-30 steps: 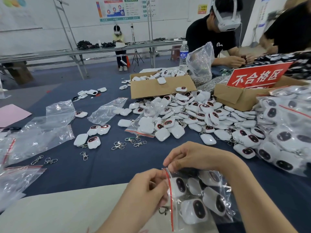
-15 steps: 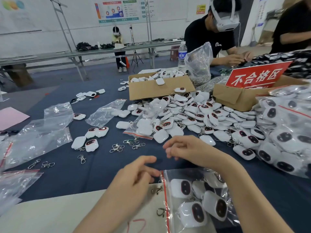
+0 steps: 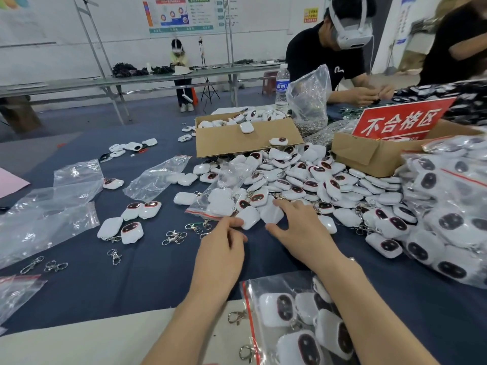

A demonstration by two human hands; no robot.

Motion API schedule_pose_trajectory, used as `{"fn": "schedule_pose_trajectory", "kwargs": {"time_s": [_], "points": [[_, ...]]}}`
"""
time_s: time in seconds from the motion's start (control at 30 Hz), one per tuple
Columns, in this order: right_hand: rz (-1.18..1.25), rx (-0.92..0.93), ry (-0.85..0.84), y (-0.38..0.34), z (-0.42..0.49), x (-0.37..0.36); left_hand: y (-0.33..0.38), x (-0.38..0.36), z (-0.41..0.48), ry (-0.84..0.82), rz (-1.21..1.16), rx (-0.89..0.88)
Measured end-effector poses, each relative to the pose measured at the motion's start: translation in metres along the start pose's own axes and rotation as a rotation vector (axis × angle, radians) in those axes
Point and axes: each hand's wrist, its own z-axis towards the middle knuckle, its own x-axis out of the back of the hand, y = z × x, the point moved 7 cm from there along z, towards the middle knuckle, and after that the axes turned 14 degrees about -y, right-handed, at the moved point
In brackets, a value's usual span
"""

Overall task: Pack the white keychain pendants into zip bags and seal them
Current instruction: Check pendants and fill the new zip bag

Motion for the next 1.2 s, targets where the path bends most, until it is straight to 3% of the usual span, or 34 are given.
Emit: {"fn": "schedule_pose_trajectory", "kwargs": {"time_s": [0.13,0.37,0.6,0.97,1.2], "points": [[0.011,0.037,-0.005,-0.002,-0.002,-0.001,-0.003,-0.004,0.002,-0.019,0.011,-0.032],[0.433,0.309,-0.163,-0.025,-0.012,0.004,0.003,-0.010,0.006,-0.078,-0.019,-0.169],[0.669,0.335,-0.157,-0.024,-0.008,-0.001,0.000,-0.008,0.010,-0.103,-0.334,-0.119],[0.640,0.295,-0.221,-0.023,-0.010,-0.002,-0.001,-0.008,0.013,-0.260,-0.382,-0.150],[0.635,0.258,-0.211,-0.020,-0.010,-0.003,-0.002,-0.005,0.014,-0.261,-0.402,-0.183]]}}
